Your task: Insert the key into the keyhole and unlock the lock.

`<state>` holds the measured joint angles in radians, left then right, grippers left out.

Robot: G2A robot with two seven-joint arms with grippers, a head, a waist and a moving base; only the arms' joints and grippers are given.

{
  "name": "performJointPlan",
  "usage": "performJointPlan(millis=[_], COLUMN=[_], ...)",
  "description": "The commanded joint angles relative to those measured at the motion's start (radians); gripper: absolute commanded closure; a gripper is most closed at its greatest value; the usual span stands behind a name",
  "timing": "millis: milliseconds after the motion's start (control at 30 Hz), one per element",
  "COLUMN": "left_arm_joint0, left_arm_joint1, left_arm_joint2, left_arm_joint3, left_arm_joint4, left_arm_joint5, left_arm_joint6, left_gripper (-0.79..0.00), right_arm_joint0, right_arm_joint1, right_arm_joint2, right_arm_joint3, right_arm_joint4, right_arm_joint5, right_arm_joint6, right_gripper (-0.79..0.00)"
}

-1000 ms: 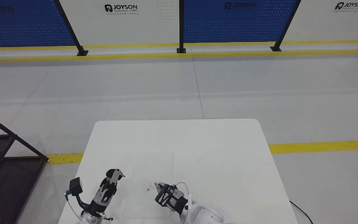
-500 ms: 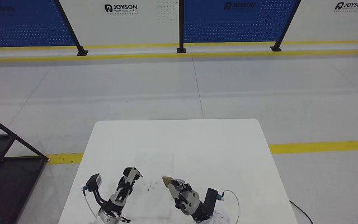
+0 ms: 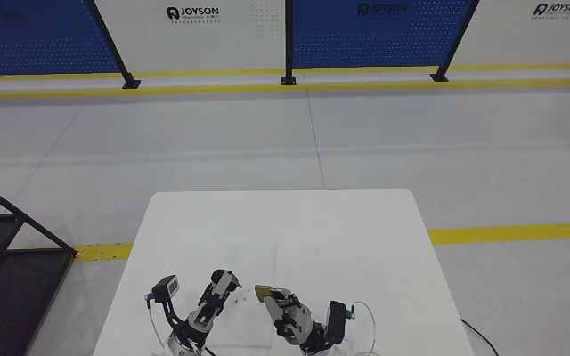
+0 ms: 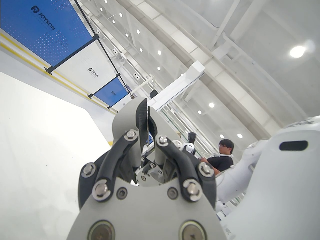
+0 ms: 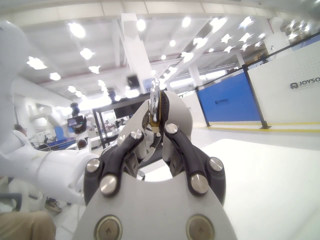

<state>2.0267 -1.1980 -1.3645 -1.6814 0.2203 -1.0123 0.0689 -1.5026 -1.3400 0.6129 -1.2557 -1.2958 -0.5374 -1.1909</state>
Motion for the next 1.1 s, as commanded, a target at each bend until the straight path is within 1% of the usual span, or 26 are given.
performJointPlan(millis=[0,67,133,167,267,367,567,633,1067], left_arm_joint0=[0.000,-0.005,-0.010,-0.010,-0.013,-0.023,-0.055,-0.058,-0.058], left_arm_joint1=[0.000,0.000,-0.004,-0.007,-0.017,-0.024,-0.042,-0.044,-0.044], left_arm_joint2=[0.000,0.001,0.018,0.029,0.084,0.133,0.200,0.203,0.203], left_arm_joint3=[0.000,-0.002,-0.008,-0.014,-0.043,-0.064,-0.067,-0.065,-0.065], left_arm_joint4=[0.000,0.001,-0.003,-0.011,-0.048,-0.083,-0.062,-0.049,-0.049], left_arm_joint5=[0.000,0.009,0.008,0.000,0.000,0.000,0.000,0.000,0.000], left_arm_joint6=[0.000,-0.001,0.015,0.032,0.088,0.135,0.256,0.277,0.277], left_gripper=[0.000,0.000,0.000,0.000,0.000,0.000,0.000,0.000,0.000], right_arm_joint0=[0.000,0.000,-0.001,-0.003,0.010,0.036,0.107,0.125,0.129], right_arm_joint1=[0.000,0.000,-0.004,-0.008,-0.024,-0.042,-0.045,-0.040,-0.040], right_arm_joint2=[0.000,0.000,0.005,0.007,-0.009,-0.039,-0.136,-0.167,-0.158], right_arm_joint3=[0.000,0.000,-0.013,-0.019,0.002,0.016,0.001,0.004,-0.003], right_arm_joint4=[0.000,0.000,0.042,0.064,0.110,0.168,0.306,0.318,0.334], right_arm_joint5=[0.000,0.000,0.010,0.018,-0.014,-0.010,-0.021,-0.006,-0.007], right_arm_joint6=[0.000,0.000,0.026,0.011,-0.058,-0.082,-0.072,-0.086,-0.074], right_gripper=[0.000,0.000,0.000,0.000,0.000,0.000,0.000,0.000,0.000])
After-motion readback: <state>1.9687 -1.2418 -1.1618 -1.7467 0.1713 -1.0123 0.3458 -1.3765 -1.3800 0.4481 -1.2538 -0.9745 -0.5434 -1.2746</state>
